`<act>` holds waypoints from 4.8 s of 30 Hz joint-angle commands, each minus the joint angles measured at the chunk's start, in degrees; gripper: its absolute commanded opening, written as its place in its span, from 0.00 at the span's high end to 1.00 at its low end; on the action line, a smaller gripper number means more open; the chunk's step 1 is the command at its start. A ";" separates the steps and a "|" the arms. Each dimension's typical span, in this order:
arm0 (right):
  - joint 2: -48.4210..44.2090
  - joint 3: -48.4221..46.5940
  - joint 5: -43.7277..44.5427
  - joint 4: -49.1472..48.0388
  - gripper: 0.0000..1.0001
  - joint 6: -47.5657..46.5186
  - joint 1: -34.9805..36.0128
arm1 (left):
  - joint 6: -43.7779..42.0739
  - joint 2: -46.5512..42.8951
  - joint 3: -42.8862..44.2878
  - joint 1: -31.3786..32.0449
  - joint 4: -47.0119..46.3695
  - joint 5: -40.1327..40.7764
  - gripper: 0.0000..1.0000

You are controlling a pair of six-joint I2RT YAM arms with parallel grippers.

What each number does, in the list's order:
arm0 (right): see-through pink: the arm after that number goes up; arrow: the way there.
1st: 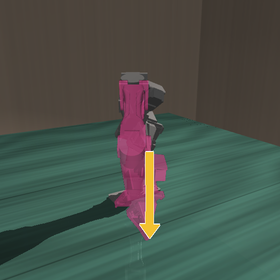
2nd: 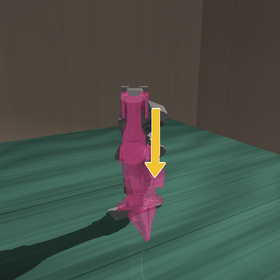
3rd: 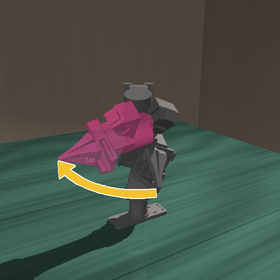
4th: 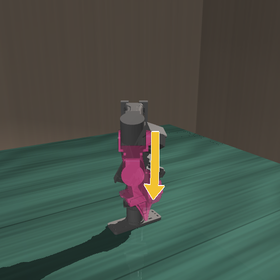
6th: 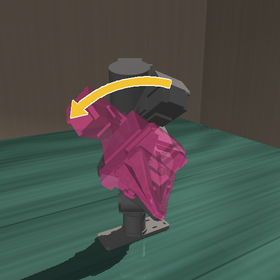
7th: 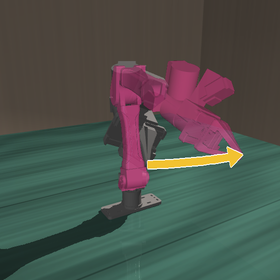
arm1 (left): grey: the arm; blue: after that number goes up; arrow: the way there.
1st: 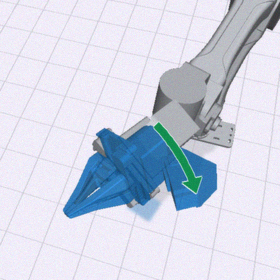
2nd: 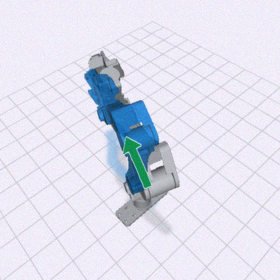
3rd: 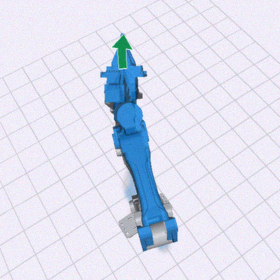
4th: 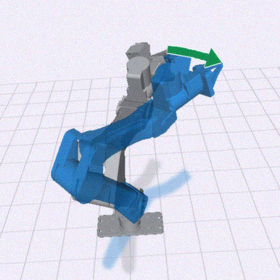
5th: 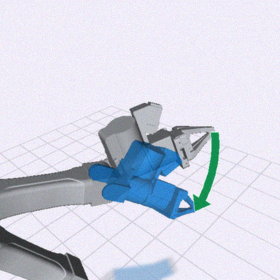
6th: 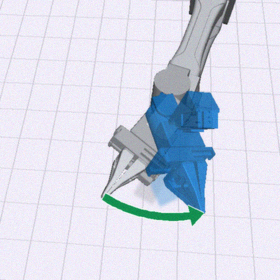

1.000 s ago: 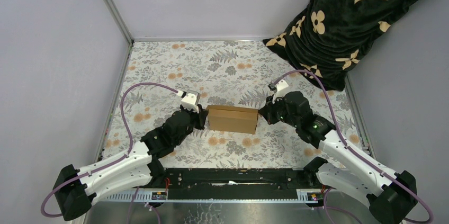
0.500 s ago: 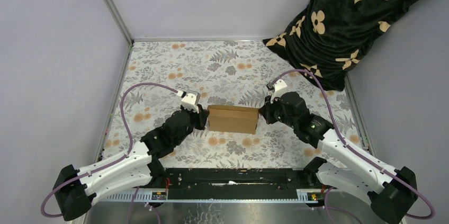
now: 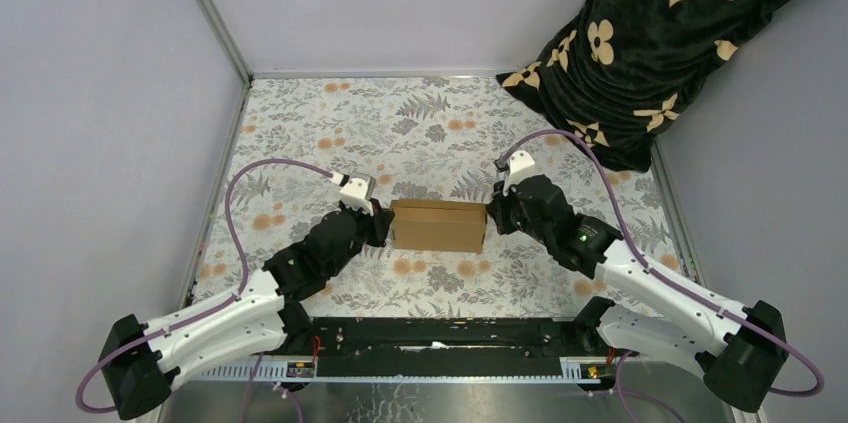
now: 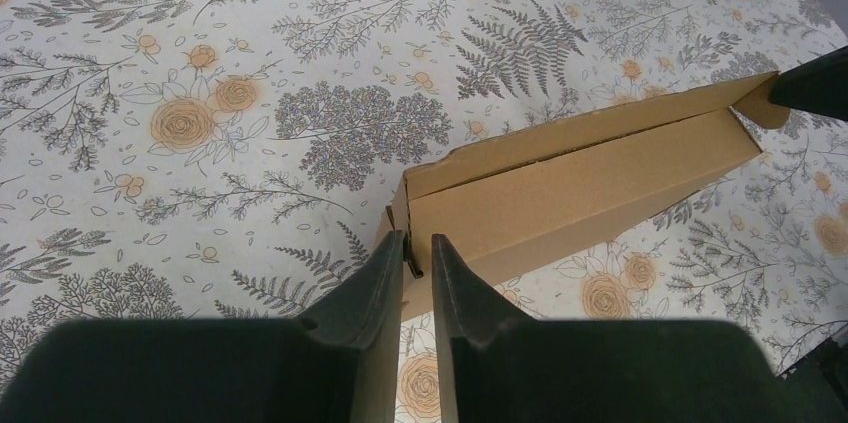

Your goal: Fold the paper box

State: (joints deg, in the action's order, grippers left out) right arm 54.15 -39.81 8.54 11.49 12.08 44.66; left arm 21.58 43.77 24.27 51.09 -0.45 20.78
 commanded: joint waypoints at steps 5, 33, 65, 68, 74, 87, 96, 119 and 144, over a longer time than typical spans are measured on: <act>1.71 -2.29 6.03 2.62 1.00 3.50 3.54 | 1.91 -1.28 -0.97 0.86 -2.19 -1.42 0.79; 4.41 -2.86 19.55 3.73 1.00 10.60 11.49 | 3.68 -0.86 -1.85 3.92 -2.48 -0.91 0.79; 6.79 -4.22 23.29 5.39 1.00 19.81 15.31 | 4.85 -3.55 -3.44 5.61 -1.10 -0.30 0.79; 6.76 -4.22 23.59 5.31 1.00 20.43 15.52 | 4.94 -3.74 -3.53 5.70 -1.00 -0.18 0.79; 7.01 -4.27 24.22 5.48 1.00 20.84 15.98 | 4.87 -3.78 -3.60 5.77 -0.87 -0.12 0.79; 6.63 -3.19 24.88 5.04 1.00 21.16 16.46 | 4.52 -2.94 -3.11 5.86 -0.87 -0.12 0.79; 6.88 -1.78 25.64 4.10 1.00 21.98 17.28 | 4.50 -2.17 -2.91 5.87 -1.09 -0.21 0.79; 7.99 1.67 29.49 3.39 1.00 26.48 22.12 | 4.86 -2.45 -3.44 6.30 -1.16 -0.03 0.79; 5.91 5.28 30.73 3.75 1.00 26.74 22.48 | 3.89 -4.64 -2.94 6.48 4.32 3.66 0.80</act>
State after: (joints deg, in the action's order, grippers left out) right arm 58.11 -37.28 44.86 9.89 37.41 65.89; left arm 25.41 39.40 21.45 57.01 1.50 23.44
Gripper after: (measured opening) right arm 0.012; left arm 0.207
